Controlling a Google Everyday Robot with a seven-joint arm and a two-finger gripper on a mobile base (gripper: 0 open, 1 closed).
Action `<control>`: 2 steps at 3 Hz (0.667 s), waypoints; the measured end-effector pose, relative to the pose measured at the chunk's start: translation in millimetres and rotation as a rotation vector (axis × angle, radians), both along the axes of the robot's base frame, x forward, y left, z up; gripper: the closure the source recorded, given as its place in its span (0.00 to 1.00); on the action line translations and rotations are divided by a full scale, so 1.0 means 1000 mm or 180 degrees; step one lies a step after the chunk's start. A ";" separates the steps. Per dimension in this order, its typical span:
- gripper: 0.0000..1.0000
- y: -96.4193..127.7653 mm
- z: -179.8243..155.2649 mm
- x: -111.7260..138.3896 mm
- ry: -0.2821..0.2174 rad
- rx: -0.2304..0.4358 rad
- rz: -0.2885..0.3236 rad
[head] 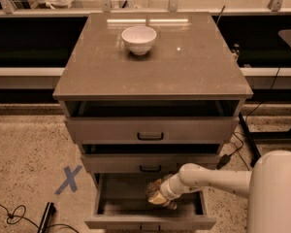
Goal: Place water bottle into bottom drawer
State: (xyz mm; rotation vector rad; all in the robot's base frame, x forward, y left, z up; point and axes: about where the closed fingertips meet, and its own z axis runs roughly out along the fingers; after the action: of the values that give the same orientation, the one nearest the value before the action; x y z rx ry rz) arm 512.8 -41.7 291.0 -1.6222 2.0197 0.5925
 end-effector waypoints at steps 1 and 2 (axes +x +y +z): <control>0.97 -0.008 -0.023 0.006 -0.0051 0.0102 -0.0045; 0.74 -0.010 -0.036 0.010 -0.0047 0.0073 -0.0082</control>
Offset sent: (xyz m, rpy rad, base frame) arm 0.0174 -0.0166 -0.0495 0.0088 -0.0186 -0.0455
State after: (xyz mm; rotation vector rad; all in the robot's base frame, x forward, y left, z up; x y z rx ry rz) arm 522.7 -52.0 255.3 -1.5803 2.0131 0.5905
